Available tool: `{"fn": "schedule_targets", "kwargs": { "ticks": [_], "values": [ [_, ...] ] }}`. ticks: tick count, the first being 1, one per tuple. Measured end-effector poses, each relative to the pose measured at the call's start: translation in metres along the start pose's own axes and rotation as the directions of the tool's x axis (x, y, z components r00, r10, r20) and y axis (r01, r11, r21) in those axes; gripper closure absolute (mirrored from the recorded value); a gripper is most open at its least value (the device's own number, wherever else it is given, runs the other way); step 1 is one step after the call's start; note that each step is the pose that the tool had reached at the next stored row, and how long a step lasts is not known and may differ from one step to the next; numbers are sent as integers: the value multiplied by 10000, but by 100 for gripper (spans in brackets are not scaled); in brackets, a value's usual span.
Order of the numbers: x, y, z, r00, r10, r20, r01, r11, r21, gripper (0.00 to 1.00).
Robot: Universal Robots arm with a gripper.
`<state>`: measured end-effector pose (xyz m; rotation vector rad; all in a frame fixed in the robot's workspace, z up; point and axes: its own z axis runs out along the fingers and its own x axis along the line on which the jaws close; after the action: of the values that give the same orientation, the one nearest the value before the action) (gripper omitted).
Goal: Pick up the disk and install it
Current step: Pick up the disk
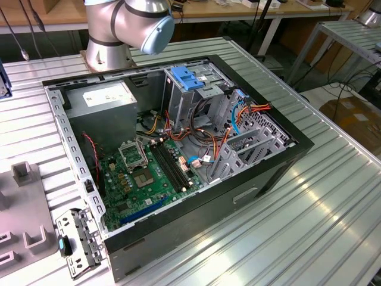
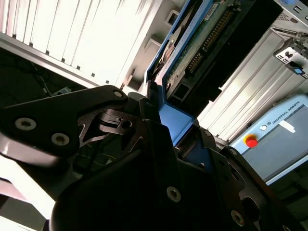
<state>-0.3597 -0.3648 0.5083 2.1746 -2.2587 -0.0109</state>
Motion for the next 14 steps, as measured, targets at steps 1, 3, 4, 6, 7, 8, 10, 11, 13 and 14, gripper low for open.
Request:
{"fn": "schedule_targets", "kwargs": {
  "ticks": [1,3,4,6,7,8,10,11,13,14],
  "values": [
    [-1,-26,0,10000,0,0,0,10000,0,63],
    [-2,-58,0,10000,0,0,0,10000,0,63],
    [-3,-82,0,10000,0,0,0,10000,0,63],
    [-5,-127,-1,10000,-1,0,1,10000,0,63],
    [-5,-143,-1,10000,0,0,0,10000,1,63],
    [-6,-161,-1,10000,0,0,0,10000,0,63],
    [-8,-216,-2,10000,0,0,0,10000,0,63],
    [-9,-233,-2,10000,0,0,0,10000,0,63],
    [-11,-277,-2,10000,1,0,-1,10000,0,63],
    [-12,-308,-3,10000,0,0,0,10000,0,63]
  ]
}}
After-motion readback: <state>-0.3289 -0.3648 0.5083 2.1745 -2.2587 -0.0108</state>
